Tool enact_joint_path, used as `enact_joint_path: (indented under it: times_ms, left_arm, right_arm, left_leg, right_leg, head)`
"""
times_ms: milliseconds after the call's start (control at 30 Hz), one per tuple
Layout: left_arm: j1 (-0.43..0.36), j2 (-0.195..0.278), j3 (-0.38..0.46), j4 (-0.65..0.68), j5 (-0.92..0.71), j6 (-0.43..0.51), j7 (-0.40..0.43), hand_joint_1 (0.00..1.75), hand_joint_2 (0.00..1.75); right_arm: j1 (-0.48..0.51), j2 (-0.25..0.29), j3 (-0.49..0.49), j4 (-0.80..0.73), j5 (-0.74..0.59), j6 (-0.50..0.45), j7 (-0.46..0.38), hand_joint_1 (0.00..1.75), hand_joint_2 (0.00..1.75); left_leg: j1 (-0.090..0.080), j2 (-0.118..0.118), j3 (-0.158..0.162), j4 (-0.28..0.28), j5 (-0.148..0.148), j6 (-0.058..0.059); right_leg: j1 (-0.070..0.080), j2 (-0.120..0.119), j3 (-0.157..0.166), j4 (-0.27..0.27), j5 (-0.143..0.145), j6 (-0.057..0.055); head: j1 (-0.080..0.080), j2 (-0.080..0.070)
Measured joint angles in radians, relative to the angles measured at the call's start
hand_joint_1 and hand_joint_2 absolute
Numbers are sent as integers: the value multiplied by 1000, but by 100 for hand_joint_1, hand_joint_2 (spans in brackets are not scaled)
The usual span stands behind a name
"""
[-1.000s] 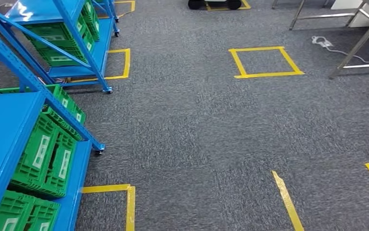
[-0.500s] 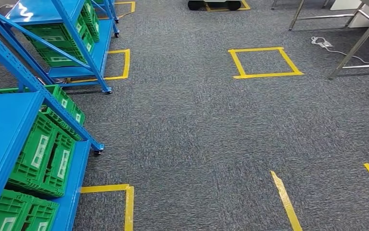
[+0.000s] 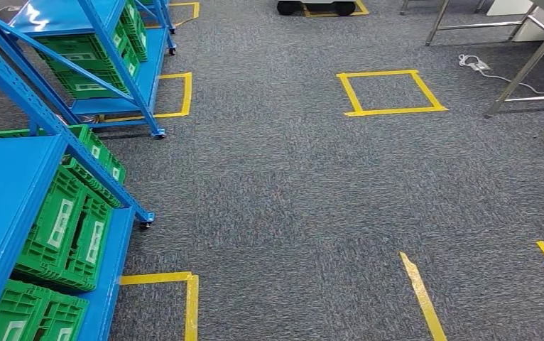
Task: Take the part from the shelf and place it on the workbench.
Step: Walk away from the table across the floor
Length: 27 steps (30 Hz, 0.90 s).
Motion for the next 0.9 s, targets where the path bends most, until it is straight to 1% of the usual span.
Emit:
enact_joint_path:
  times_ms: [467,900]
  left_arm:
    - [0,0,-2,0,28,-12,22,0,0]
    - [0,1,-19,0,39,-12,23,0,0]
  right_arm:
    - [-5,-7,0,19,-1,-4,-7,0,0]
    - [-8,-11,0,29,-2,-6,-10,0,0]
  left_leg:
    - [0,0,0,0,0,0]
    - [0,0,0,0,0,0]
  right_leg:
    - [0,0,0,0,0,0]
    - [0,0,0,0,0,0]
  head:
    - [0,0]
    - [0,0]
